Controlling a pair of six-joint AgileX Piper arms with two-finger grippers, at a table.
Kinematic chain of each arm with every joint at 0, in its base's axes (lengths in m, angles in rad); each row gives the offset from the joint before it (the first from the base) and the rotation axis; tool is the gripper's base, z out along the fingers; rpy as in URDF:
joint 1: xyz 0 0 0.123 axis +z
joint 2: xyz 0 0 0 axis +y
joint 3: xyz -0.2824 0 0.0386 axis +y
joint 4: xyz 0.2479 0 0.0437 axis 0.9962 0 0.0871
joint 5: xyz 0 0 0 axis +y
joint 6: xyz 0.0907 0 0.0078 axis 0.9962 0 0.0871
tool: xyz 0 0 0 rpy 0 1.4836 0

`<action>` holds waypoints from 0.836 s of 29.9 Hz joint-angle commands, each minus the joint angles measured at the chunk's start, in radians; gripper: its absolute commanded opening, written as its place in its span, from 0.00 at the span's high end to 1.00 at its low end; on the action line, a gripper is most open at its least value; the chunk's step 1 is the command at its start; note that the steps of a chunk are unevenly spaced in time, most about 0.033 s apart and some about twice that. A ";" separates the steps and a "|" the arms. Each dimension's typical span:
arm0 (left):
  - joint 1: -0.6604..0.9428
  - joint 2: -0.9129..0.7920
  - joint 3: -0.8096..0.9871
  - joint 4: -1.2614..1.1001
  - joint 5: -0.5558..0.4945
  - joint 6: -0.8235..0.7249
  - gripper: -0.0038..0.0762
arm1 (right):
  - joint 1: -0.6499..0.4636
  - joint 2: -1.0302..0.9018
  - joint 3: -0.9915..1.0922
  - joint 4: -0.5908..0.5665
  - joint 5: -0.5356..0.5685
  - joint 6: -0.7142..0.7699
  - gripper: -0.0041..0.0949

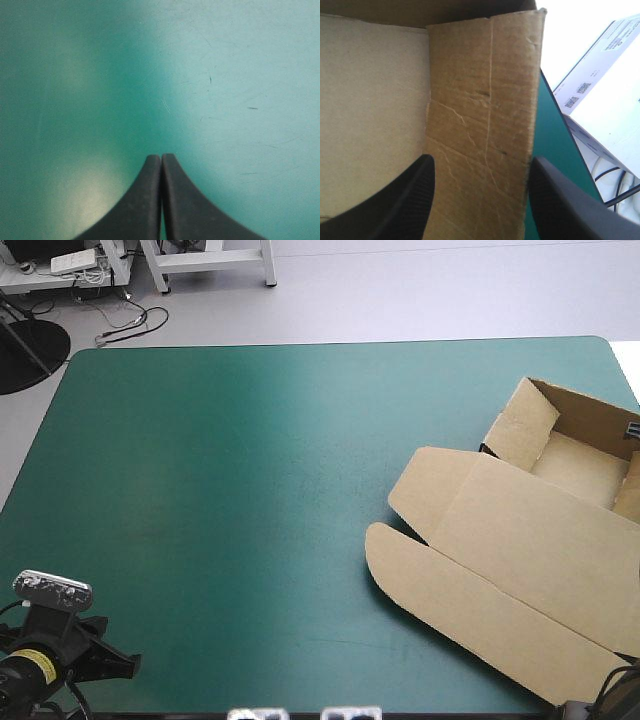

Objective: Fold the box

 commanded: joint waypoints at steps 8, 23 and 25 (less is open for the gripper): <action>-0.005 0.006 -0.023 -0.013 -0.166 0.104 0.96 | -0.008 -0.215 -0.034 0.194 0.012 -0.045 0.50; -0.005 0.004 0.076 -0.174 -0.226 0.157 0.96 | 0.104 -0.603 0.301 0.360 0.008 -0.234 0.75; -0.005 0.004 0.078 -0.195 -0.228 0.183 0.96 | 0.145 -0.676 0.400 0.370 -0.027 -0.248 0.79</action>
